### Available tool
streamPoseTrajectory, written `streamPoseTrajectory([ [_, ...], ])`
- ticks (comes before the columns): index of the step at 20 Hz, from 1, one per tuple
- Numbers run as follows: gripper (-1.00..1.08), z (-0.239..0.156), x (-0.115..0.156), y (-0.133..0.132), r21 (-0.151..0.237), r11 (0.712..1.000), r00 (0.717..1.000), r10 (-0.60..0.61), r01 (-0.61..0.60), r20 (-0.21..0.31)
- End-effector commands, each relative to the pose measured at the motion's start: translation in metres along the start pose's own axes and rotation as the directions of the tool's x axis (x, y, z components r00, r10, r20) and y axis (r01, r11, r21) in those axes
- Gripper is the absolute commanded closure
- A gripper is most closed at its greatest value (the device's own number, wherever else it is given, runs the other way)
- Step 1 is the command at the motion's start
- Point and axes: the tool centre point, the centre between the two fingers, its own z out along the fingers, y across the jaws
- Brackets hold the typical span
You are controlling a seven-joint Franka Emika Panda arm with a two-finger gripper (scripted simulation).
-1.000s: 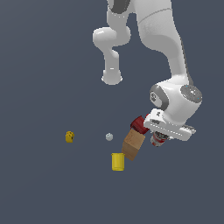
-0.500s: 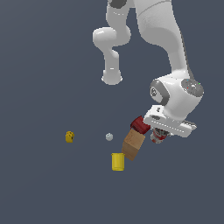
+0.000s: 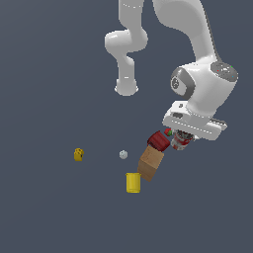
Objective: Pick up a designated object from a clutter of objects.
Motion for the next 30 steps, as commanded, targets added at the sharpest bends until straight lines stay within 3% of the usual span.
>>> streamPoseTrajectory([
  [1,1.08,-0.023,-0.008,0.005,0.003,1.000,1.000,0.000,0.000,-0.003],
  [20,1.08,-0.201,-0.075,0.051,0.004,1.000,1.000,-0.001,0.001,-0.003],
  [30,1.08,-0.257,-0.094,0.064,0.004,1.000,1.000,0.000,0.000,-0.002],
])
